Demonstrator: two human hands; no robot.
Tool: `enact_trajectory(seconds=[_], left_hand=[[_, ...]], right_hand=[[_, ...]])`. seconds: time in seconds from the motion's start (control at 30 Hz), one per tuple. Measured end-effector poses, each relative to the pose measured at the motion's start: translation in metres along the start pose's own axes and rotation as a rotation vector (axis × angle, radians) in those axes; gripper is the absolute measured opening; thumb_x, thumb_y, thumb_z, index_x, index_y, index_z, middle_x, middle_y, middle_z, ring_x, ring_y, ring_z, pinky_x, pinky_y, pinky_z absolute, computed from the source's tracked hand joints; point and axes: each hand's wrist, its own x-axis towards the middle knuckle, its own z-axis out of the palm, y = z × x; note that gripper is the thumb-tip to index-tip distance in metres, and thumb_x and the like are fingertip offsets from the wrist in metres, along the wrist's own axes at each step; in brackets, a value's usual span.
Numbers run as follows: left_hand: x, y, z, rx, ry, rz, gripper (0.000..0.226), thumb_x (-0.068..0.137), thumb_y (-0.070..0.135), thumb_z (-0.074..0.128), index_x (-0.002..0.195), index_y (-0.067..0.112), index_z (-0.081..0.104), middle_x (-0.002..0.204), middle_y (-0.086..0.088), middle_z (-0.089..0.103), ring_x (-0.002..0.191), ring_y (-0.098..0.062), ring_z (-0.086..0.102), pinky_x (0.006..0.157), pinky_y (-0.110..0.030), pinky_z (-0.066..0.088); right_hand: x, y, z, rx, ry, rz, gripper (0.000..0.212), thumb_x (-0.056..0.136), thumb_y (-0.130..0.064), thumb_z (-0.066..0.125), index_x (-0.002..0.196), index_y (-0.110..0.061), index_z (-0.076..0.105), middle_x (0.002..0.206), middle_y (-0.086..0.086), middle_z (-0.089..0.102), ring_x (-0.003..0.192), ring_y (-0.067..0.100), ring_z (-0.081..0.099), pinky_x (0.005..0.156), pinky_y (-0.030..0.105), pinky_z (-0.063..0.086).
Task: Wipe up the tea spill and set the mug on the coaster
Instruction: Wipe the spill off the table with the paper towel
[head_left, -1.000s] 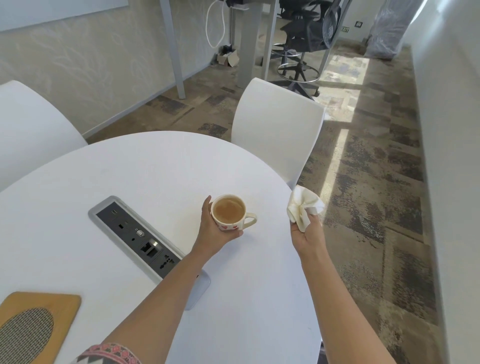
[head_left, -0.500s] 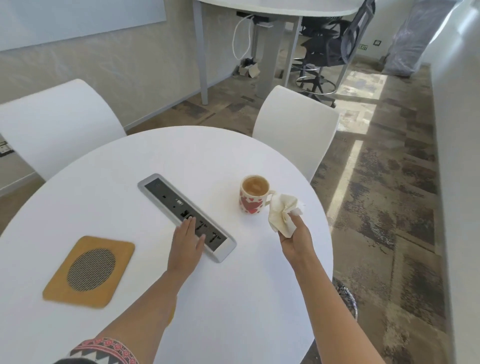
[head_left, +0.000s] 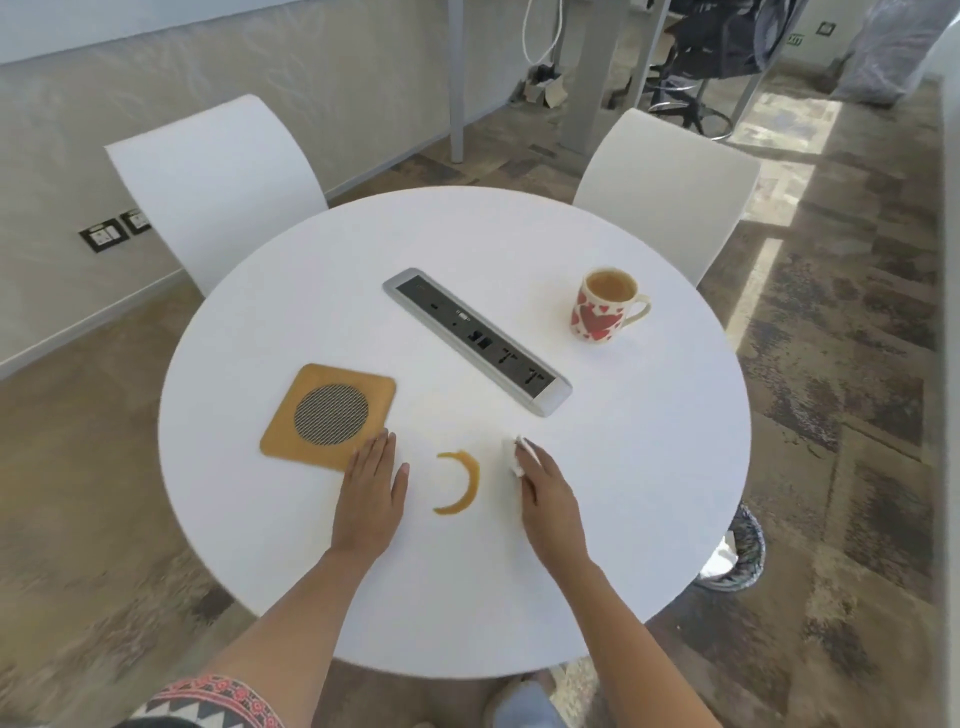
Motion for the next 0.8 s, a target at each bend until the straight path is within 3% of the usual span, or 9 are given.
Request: enact_trajectory(seconds=[0.1, 0.23, 0.37, 0.5, 0.57, 0.7, 0.8], left_hand=[[-0.021, -0.014, -0.002, 0.009, -0.013, 0.023, 0.075, 0.087, 0.047, 0.004, 0.144, 0.004, 0.029, 0.154, -0.008, 0.028, 0.145, -0.019, 0.018, 0.119, -0.03, 0.005], [-0.032, -0.021, 0.0, 0.032, -0.021, 0.054, 0.073, 0.088, 0.044, 0.004, 0.144, 0.004, 0.028, 0.154, -0.009, 0.026, 0.145, -0.021, 0.018, 0.118, -0.033, 0.009], [-0.032, -0.02, 0.003, 0.03, 0.0, 0.045, 0.068, 0.09, 0.039, 0.006, 0.143, 0.003, 0.03, 0.154, -0.009, 0.028, 0.144, -0.022, 0.02, 0.118, -0.034, 0.011], [-0.032, -0.024, 0.008, 0.059, 0.009, 0.035, 0.05, 0.099, 0.025, 0.023, 0.145, 0.006, 0.026, 0.155, -0.006, 0.025, 0.145, -0.019, 0.017, 0.119, -0.033, 0.009], [-0.032, -0.025, 0.009, 0.067, 0.019, 0.038, 0.047, 0.1, 0.019, 0.03, 0.145, 0.006, 0.025, 0.155, -0.005, 0.024, 0.145, -0.018, 0.016, 0.119, -0.032, 0.008], [-0.032, -0.025, 0.009, 0.067, 0.033, 0.04, 0.047, 0.1, 0.018, 0.032, 0.145, 0.007, 0.026, 0.156, -0.004, 0.023, 0.145, -0.017, 0.014, 0.119, -0.03, 0.006], [-0.033, -0.025, 0.01, 0.069, 0.046, 0.048, 0.047, 0.1, 0.017, 0.032, 0.145, 0.007, 0.027, 0.155, -0.004, 0.023, 0.145, -0.017, 0.015, 0.119, -0.03, 0.007]], right_hand=[[-0.035, -0.004, 0.026, -0.176, -0.042, -0.131, 0.043, 0.097, -0.009, 0.043, 0.139, -0.018, 0.046, 0.151, 0.0, 0.038, 0.135, 0.019, 0.04, 0.109, 0.024, 0.029], [-0.071, -0.008, 0.055, -0.397, -0.146, -0.323, 0.042, 0.097, -0.022, 0.04, 0.137, -0.01, 0.048, 0.153, 0.003, 0.033, 0.143, 0.024, 0.026, 0.118, 0.039, 0.01], [-0.083, -0.017, 0.075, -0.414, -0.161, -0.382, 0.036, 0.099, -0.031, 0.042, 0.126, -0.015, 0.06, 0.148, -0.004, 0.043, 0.141, 0.022, 0.031, 0.116, 0.045, 0.025], [-0.077, -0.022, 0.074, -0.414, -0.059, -0.415, 0.012, 0.085, -0.012, 0.067, 0.095, -0.015, 0.074, 0.129, -0.001, 0.063, 0.122, 0.024, 0.056, 0.099, 0.043, 0.048], [-0.072, -0.018, 0.071, -0.41, -0.033, -0.429, 0.011, 0.082, -0.006, 0.069, 0.086, -0.015, 0.074, 0.125, 0.001, 0.065, 0.118, 0.024, 0.06, 0.095, 0.041, 0.052], [-0.053, -0.008, 0.061, -0.349, -0.049, -0.24, 0.029, 0.097, -0.013, 0.048, 0.119, -0.019, 0.065, 0.141, -0.006, 0.051, 0.135, 0.016, 0.041, 0.111, 0.029, 0.034], [-0.034, -0.006, 0.055, -0.256, 0.008, -0.059, 0.038, 0.101, -0.014, 0.038, 0.134, -0.027, 0.051, 0.149, -0.01, 0.039, 0.142, 0.009, 0.027, 0.111, 0.027, 0.029]])
